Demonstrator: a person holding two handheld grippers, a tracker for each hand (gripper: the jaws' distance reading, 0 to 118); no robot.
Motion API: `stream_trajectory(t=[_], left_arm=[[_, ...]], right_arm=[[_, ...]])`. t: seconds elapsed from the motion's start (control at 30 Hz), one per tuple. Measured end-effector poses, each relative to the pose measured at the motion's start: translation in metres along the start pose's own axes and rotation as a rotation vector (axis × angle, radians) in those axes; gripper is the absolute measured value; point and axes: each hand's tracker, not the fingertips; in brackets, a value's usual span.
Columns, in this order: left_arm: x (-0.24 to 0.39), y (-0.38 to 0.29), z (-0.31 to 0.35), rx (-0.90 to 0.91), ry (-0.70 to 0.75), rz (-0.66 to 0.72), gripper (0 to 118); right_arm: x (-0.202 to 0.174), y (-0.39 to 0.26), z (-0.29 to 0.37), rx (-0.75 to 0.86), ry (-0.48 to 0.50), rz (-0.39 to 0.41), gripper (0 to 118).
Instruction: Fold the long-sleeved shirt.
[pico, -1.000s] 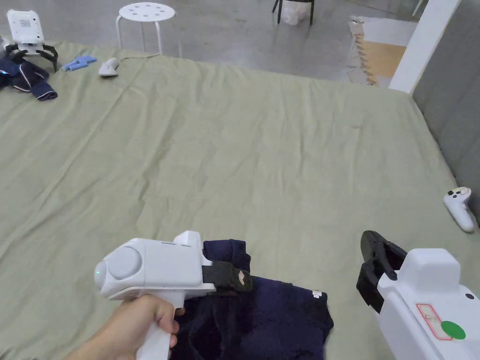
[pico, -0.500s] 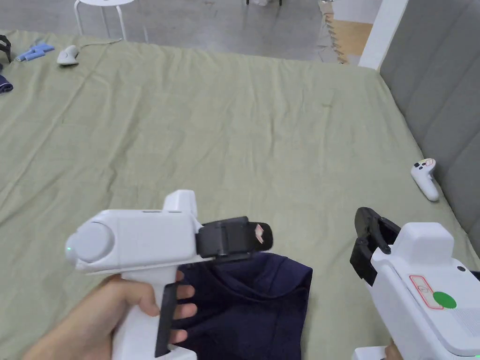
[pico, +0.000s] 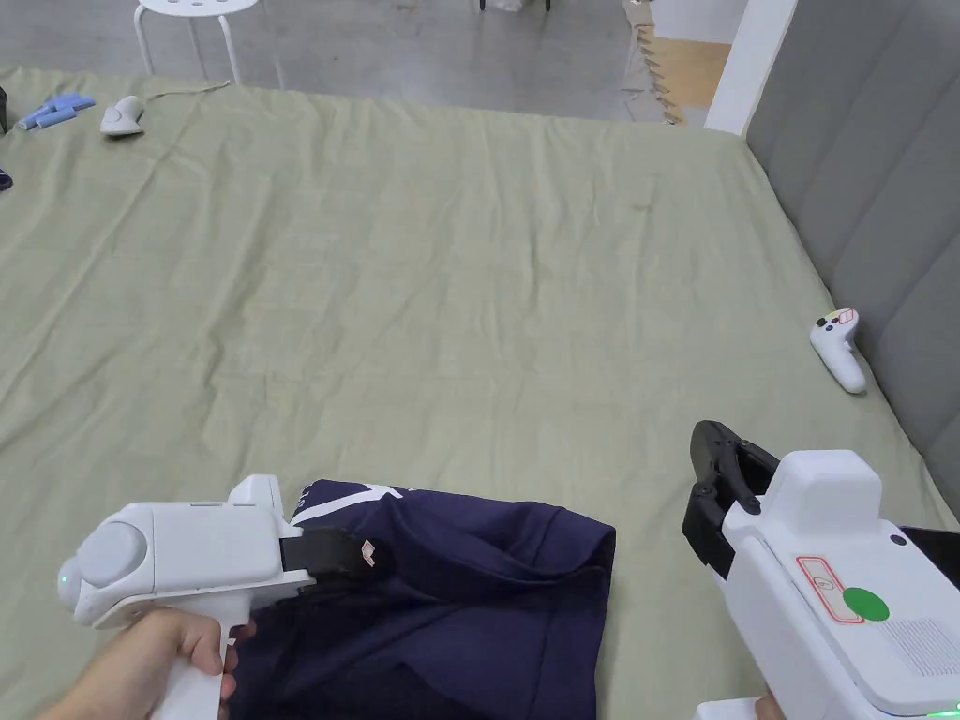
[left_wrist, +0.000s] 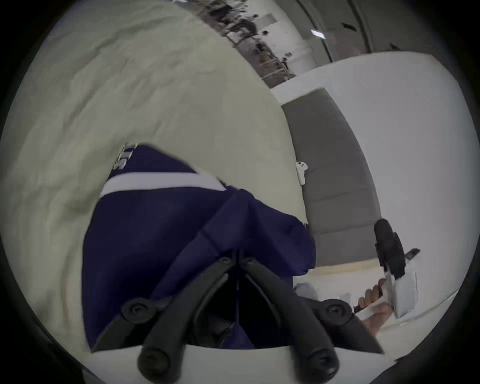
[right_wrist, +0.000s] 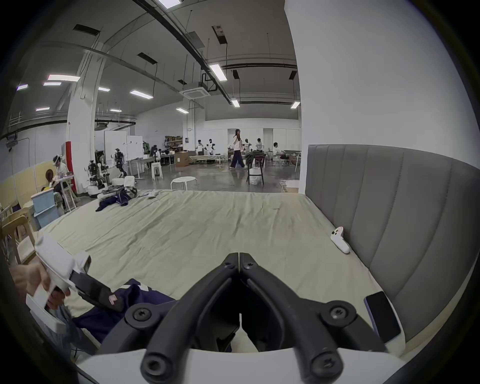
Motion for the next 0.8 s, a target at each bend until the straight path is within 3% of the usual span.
stream_trajectory(t=[0.27, 0.43, 0.5, 0.7, 0.8], left_arm=[[0.048, -0.034, -0.06, -0.183, -0.059, -0.079, 4], [0.064, -0.051, -0.092, -0.218, -0.066, -0.077, 4], [0.067, -0.053, -0.099, -0.235, -0.08, -0.137, 4], [0.122, -0.085, -0.097, -0.308, -0.156, -0.273, 4], [0.134, -0.08, -0.068, -0.226, -0.202, -0.321, 4]], right_arm=[[0.008, -0.002, 0.002, -0.008, -0.019, -0.012, 0], [0.011, -0.002, 0.003, -0.009, -0.023, -0.012, 0], [0.012, -0.002, 0.003, -0.012, -0.023, -0.011, 0], [0.017, -0.003, 0.001, -0.029, -0.028, -0.023, 0], [0.018, -0.003, -0.003, -0.044, -0.011, -0.048, 0]])
